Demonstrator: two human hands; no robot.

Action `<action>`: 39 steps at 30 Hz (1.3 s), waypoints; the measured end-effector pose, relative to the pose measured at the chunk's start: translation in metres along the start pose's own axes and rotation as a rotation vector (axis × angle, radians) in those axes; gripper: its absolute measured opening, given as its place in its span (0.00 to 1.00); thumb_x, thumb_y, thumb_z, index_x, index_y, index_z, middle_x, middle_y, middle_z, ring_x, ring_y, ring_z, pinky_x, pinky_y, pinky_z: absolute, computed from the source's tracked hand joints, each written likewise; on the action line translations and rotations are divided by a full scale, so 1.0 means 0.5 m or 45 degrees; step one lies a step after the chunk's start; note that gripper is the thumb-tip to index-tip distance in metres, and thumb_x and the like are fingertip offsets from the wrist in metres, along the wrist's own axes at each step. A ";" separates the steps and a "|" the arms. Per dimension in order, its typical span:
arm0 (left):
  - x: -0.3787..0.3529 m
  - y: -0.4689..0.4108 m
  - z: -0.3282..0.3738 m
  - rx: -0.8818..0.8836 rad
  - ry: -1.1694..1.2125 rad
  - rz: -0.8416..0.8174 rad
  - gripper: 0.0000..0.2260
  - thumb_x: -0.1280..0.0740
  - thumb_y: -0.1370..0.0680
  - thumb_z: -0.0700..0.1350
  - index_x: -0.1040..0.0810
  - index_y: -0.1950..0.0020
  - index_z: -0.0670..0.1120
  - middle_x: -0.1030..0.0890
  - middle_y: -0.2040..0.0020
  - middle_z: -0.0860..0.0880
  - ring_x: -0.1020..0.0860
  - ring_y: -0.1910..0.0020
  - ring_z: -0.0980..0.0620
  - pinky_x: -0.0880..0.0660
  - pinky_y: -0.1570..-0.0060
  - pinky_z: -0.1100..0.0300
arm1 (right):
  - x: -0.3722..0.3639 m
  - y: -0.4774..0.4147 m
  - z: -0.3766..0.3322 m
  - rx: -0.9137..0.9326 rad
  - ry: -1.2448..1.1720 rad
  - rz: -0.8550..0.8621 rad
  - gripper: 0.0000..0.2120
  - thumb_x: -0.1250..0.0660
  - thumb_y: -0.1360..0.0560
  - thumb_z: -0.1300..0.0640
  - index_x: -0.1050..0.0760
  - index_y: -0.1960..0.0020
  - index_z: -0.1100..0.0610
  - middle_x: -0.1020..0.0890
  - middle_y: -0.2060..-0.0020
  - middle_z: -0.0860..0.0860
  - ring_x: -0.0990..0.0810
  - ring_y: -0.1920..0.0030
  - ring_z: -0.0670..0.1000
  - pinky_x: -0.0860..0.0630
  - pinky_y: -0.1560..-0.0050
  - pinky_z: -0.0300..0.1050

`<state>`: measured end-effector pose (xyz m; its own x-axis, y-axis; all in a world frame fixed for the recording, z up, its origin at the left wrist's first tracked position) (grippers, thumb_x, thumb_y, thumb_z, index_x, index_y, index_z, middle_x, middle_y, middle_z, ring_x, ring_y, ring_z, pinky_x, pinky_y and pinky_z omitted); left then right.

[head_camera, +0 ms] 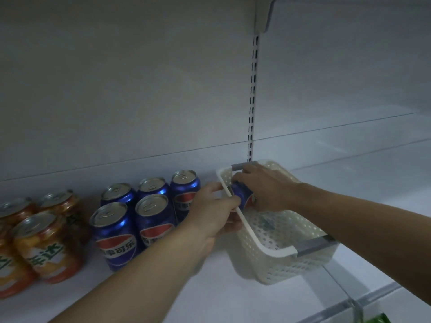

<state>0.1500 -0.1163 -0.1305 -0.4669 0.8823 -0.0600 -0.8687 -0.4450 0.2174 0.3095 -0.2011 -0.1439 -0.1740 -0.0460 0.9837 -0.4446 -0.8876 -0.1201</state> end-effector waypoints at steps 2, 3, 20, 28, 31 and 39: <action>-0.007 -0.001 -0.001 -0.007 0.039 0.000 0.15 0.32 0.20 0.36 0.27 0.37 0.51 0.16 0.47 0.36 0.18 0.56 0.43 0.17 0.55 0.48 | 0.002 0.003 -0.001 -0.021 -0.009 -0.001 0.39 0.20 0.33 0.50 0.35 0.28 0.46 0.25 0.33 0.51 0.27 0.32 0.56 0.21 0.37 0.58; -0.010 -0.002 -0.001 -0.008 0.047 0.002 0.15 0.33 0.20 0.37 0.27 0.37 0.51 0.16 0.47 0.37 0.18 0.56 0.43 0.17 0.58 0.50 | 0.008 0.006 -0.004 -0.034 0.010 0.003 0.41 0.19 0.32 0.49 0.36 0.26 0.48 0.27 0.31 0.51 0.28 0.31 0.56 0.22 0.37 0.57; 0.217 0.139 0.089 -0.653 -0.384 0.271 0.13 0.38 0.16 0.42 0.23 0.37 0.56 0.20 0.57 0.56 0.22 0.68 0.61 0.23 0.65 0.67 | 0.151 -0.075 -0.234 -0.250 -0.745 0.127 0.27 0.33 0.18 0.55 0.36 0.21 0.52 0.28 0.28 0.55 0.26 0.32 0.55 0.32 0.43 0.41; 0.292 0.145 0.081 -0.679 -0.246 0.277 0.13 0.38 0.16 0.39 0.22 0.36 0.52 0.20 0.62 0.58 0.23 0.71 0.63 0.29 0.70 0.72 | 0.107 -0.116 -0.232 -0.359 -0.843 -0.030 0.24 0.28 0.21 0.49 0.28 0.27 0.49 0.25 0.30 0.53 0.25 0.40 0.52 0.28 0.45 0.45; 0.298 0.152 0.082 -0.711 -0.245 0.238 0.13 0.38 0.17 0.40 0.22 0.36 0.52 0.19 0.60 0.58 0.22 0.68 0.64 0.29 0.68 0.72 | 0.139 -0.099 -0.225 -0.425 -0.831 0.124 0.21 0.29 0.20 0.51 0.27 0.28 0.51 0.22 0.33 0.54 0.25 0.44 0.52 0.29 0.47 0.44; 0.321 0.172 0.095 -0.793 -0.306 0.234 0.25 0.28 0.22 0.46 0.31 0.28 0.62 0.23 0.40 0.64 0.21 0.45 0.64 0.22 0.54 0.72 | 0.377 -0.046 -0.275 -0.203 -1.069 0.621 0.10 0.34 0.17 0.51 0.22 0.36 0.45 0.17 0.39 0.48 0.18 0.43 0.50 0.23 0.49 0.42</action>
<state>0.0083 -0.0059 -0.0750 -0.6289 0.7614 0.1577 -0.7453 -0.5326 -0.4011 0.1662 -0.1264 0.0257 0.2839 -0.7561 0.5897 -0.6138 -0.6157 -0.4940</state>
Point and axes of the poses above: each hand's wrist, its own y-axis away from the middle knuckle, its own x-axis out of the back of the hand, z = x × y, the point moved 2 cm from there along -y, towards the middle knuckle
